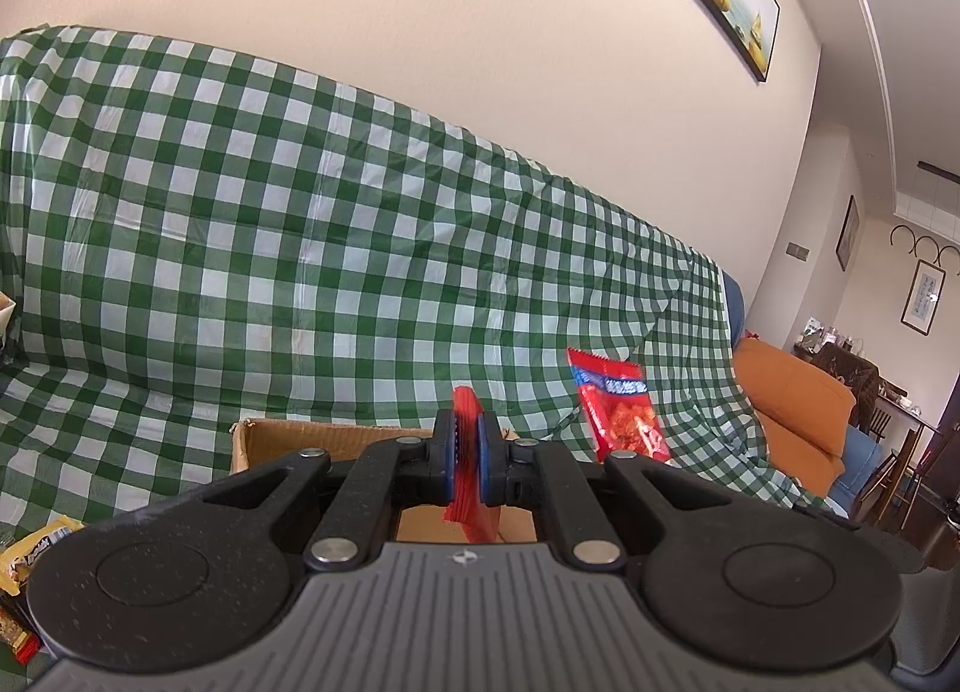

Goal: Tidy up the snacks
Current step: 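Hold both tools above the box and open them to drop the packs, then move both open tools back toward the chocolate bars and nut bar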

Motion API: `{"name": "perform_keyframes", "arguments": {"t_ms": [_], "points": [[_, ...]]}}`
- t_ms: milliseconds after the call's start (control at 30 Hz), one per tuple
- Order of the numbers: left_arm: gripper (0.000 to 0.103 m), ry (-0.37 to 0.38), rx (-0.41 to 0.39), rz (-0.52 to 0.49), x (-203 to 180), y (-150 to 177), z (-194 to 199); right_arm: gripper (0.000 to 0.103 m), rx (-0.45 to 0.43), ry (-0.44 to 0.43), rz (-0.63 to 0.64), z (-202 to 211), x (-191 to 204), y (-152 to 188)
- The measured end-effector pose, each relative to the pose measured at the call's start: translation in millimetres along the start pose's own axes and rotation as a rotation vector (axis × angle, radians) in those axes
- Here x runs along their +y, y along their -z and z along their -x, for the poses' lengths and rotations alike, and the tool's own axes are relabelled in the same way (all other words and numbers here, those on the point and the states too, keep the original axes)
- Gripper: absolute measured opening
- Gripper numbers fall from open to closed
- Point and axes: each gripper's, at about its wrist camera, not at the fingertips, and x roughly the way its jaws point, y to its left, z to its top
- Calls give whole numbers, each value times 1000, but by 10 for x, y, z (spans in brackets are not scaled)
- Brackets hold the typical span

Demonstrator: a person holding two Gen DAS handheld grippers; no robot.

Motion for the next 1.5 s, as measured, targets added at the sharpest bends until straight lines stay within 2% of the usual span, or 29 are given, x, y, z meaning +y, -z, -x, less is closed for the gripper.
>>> {"name": "perform_keyframes", "arguments": {"t_ms": [200, 400, 433, 467, 533, 600, 633, 733, 767, 867, 933, 1000, 1033, 1067, 1100, 1167, 1233, 1333, 1500], "points": [[11, -2, 23, 53, 99, 5, -54, 51, 9, -7, -2, -31, 36, -11], [15, -49, 8, 23, 166, -13, 44, 54, 10, -31, -27, -61, 152, -45], [23, -68, 0, 9, 184, -23, 88, 54, 12, -37, -30, -66, 184, -48], [34, -85, -14, -3, 203, -42, 150, 54, 15, -44, -33, -70, 218, -51], [43, -104, -39, -12, 284, -89, 282, 54, 17, -60, -35, -68, 304, -55], [44, -124, -43, -11, 389, -144, 424, 54, 17, -81, -35, -49, 400, -58], [50, -139, -43, -17, 443, -166, 499, 54, 14, -93, -33, -35, 444, -60], [77, -176, -51, -98, 581, -195, 721, 54, 6, -128, -25, 7, 568, -74], [81, -179, -48, -135, 633, -191, 777, 54, 4, -140, -24, 20, 602, -79], [82, -202, -20, -201, 847, -93, 874, 54, 2, -174, -17, 67, 706, -72], [82, -230, 5, -180, 1065, 70, 901, 51, 0, -196, -15, 88, 762, -62], [81, -236, 77, -97, 1342, 323, 890, 37, 4, -223, -16, 79, 800, -53], [53, -265, 196, -87, 1438, 403, 782, 34, 6, -234, -14, 72, 818, -46], [10, -323, 237, -106, 1485, 451, 737, 29, 8, -244, -11, 61, 836, -40], [6, -358, 234, -105, 1537, 458, 737, 26, 10, -255, -10, 44, 855, -34], [7, -314, 219, -22, 1698, 424, 752, 23, 21, -274, -11, -1, 895, -15], [7, -306, 222, 38, 1813, 421, 723, 23, 39, -291, -18, -48, 930, 2], [7, -341, 265, 108, 1959, 438, 618, 23, 64, -321, -33, -122, 1009, 24], [7, -383, 285, 213, 2197, 433, 521, 23, 94, -384, -15, -218, 1246, 79]]}}
